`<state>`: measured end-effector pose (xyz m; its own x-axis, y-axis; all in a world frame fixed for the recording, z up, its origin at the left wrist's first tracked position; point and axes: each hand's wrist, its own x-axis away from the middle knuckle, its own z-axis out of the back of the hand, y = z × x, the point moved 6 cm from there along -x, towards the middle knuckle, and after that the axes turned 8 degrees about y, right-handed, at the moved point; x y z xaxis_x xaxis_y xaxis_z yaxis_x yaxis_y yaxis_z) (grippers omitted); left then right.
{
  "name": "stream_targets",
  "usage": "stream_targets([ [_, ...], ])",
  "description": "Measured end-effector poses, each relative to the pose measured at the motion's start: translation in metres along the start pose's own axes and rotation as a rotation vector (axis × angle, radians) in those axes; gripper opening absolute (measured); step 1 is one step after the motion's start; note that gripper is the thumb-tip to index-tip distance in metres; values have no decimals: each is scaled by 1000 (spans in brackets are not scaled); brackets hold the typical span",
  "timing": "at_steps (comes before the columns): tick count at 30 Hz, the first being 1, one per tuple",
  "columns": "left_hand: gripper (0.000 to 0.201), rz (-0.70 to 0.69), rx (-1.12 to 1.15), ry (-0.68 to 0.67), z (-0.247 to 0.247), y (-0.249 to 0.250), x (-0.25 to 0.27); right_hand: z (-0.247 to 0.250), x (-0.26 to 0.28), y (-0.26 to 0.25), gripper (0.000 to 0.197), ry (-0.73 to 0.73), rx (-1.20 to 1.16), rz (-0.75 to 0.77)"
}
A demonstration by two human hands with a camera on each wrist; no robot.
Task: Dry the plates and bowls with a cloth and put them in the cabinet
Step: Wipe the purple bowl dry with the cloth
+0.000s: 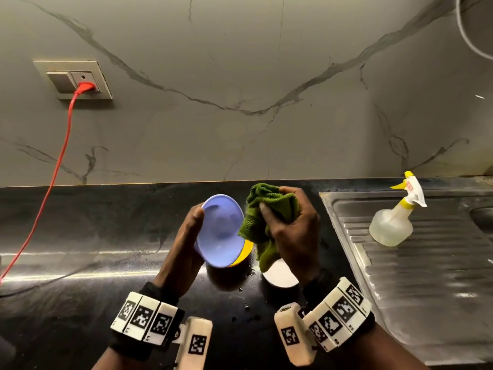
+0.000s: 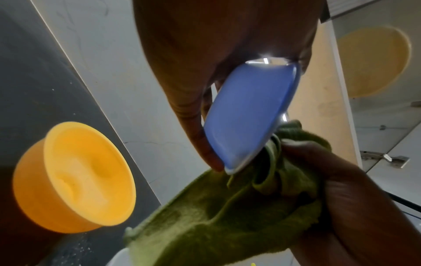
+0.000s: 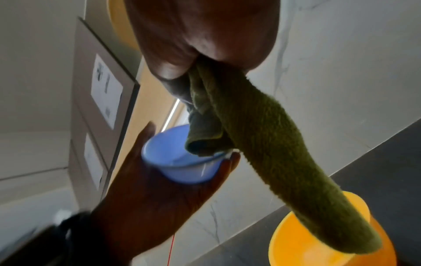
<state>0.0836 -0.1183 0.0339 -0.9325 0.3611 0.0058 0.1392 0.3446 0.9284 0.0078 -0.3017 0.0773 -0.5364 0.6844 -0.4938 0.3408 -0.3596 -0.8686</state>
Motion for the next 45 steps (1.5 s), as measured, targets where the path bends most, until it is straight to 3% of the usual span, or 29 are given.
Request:
stream_targets([
  [4,95,6,11,-16,-9,-1,-3,-20,25,-15,26,-190,100,205],
  [6,84,-14,-17,-40,-14,-3,-1,-30,26,-13,25,-214,181,277],
  [9,82,-21,-20,-59,-18,-5,2,-38,23,-8,22,-182,277,284],
  [12,78,-56,-69,-38,-19,-1,2,-41,31,-15,20,-184,184,288],
  [16,81,-23,-62,2,-13,1,-1,-44,53,-18,38,-393,87,311],
  [19,90,-23,-61,27,-8,-1,-3,-47,67,-15,34,-530,93,320],
  [21,89,-19,-30,36,-12,-4,-1,-49,60,-21,29,-505,90,364],
  [25,52,-84,-59,-32,-29,3,-3,-45,17,-32,19,-297,140,336],
  [29,58,-151,-118,-86,-30,16,-7,-42,8,-19,24,-173,264,295],
  [31,54,-179,-139,-108,-30,18,-7,-38,10,-7,22,-110,233,150],
  [34,48,-192,-155,-115,-34,17,-4,-42,14,-12,16,-151,50,-4],
  [37,57,-168,-125,-78,-29,17,-4,-48,27,-29,21,-305,-123,39],
  [40,69,-173,-146,-43,-20,18,-6,-47,38,-25,23,-435,-75,99],
  [42,77,-164,-140,-25,-19,15,-6,-47,36,-30,22,-437,-4,217],
  [45,88,-119,-102,-42,-28,14,-4,-48,19,-42,19,-319,30,335],
])
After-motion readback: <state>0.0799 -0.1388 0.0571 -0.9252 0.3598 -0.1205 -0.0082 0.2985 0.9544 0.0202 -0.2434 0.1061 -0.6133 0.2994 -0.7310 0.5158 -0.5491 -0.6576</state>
